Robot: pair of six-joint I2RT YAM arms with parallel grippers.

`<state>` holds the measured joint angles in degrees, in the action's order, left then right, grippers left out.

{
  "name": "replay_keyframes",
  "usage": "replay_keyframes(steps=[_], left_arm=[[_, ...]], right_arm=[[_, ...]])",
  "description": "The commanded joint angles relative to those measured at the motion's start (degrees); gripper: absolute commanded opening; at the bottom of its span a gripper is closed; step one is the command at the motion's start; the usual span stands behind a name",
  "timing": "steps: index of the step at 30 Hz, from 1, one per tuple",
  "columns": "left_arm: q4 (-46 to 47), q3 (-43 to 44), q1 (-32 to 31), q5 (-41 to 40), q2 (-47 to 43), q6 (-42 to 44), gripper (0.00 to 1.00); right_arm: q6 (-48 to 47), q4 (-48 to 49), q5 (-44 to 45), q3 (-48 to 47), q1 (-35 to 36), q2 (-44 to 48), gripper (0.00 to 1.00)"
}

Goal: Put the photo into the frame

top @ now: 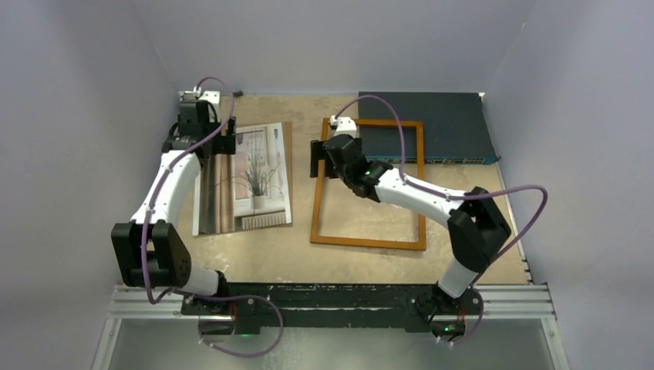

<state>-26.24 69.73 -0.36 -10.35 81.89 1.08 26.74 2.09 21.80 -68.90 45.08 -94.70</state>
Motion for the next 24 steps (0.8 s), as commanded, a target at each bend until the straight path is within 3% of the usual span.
replay_keyframes(steps=[1,4,6,7,11,24], left_arm=[[-7.8,4.1,3.6,5.6,2.1,-0.6,1.00],[-8.3,3.8,4.0,5.4,2.5,-0.7,1.00],[-8.3,3.1,4.1,5.5,2.7,-0.7,1.00],[-8.5,2.9,4.1,5.6,2.8,-0.6,1.00],[-8.6,2.2,4.1,6.3,3.3,-0.6,1.00],[-11.8,2.6,4.1,8.1,4.3,0.1,0.99]], right_arm=[[7.8,-7.9,-1.2,-6.9,-2.5,-2.6,0.99],[3.5,-13.3,-6.4,-12.2,-4.2,-7.1,0.99],[1.0,-4.5,-7.2,-6.5,-3.5,-4.6,0.99],[1.4,-3.5,-5.5,-5.1,-2.5,-4.0,0.99],[4.0,-15.9,0.8,-12.7,1.1,-11.8,0.94],[6.9,-11.5,2.2,-12.2,3.0,-17.1,0.78]])
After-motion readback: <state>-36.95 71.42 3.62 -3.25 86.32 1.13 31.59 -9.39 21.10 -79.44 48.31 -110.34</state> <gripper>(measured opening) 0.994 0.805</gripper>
